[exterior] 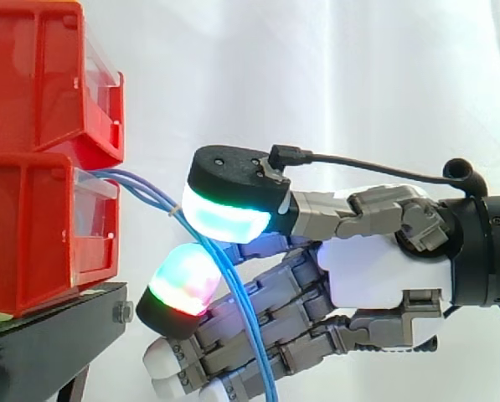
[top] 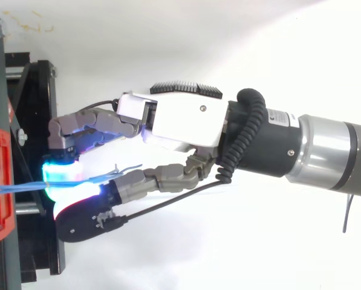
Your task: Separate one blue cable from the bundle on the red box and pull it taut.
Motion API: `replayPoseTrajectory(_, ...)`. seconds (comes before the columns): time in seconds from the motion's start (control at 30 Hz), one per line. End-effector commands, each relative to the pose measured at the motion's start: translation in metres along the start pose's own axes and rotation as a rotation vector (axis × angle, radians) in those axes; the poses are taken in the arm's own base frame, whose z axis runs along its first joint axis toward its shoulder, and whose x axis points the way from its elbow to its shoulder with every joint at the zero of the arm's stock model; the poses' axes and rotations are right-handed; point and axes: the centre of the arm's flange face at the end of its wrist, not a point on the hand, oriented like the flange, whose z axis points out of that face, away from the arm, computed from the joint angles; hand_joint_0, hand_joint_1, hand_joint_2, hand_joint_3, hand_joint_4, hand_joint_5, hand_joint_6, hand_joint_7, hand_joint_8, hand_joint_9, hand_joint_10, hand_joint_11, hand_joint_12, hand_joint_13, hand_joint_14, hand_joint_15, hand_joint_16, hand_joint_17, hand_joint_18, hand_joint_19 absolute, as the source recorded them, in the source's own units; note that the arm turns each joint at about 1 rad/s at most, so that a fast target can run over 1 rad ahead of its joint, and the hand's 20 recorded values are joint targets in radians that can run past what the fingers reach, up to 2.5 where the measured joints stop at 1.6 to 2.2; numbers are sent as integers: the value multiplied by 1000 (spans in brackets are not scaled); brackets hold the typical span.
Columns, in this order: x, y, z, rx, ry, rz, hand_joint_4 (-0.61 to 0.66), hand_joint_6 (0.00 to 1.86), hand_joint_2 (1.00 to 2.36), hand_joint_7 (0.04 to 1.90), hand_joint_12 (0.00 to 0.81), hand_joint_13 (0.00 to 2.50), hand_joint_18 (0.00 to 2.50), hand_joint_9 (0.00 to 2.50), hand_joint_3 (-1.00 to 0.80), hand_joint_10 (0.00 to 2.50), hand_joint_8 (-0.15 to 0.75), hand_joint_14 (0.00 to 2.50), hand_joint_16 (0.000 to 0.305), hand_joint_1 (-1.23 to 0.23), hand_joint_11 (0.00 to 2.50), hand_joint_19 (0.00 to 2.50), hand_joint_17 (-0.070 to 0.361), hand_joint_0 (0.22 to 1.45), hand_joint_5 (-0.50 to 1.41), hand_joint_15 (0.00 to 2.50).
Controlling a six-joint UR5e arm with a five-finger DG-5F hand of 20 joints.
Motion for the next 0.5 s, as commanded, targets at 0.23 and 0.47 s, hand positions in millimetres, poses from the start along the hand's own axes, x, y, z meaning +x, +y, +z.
replayPoseTrajectory(0.23, -6, 3, 2, 5, -1, 0, 228, 501, 1000, 1322, 401, 487, 457, 681, -491, 6, 328, 5, 54, -350, 216, 288, 121, 526, -67, 162)
replayPoseTrajectory(0.47, -11, 2, 2, 11, -6, 0, 194, 501, 1011, 1343, 391, 494, 460, 690, -355, 6, 322, 5, 51, -516, 230, 295, 115, 573, -67, 167)
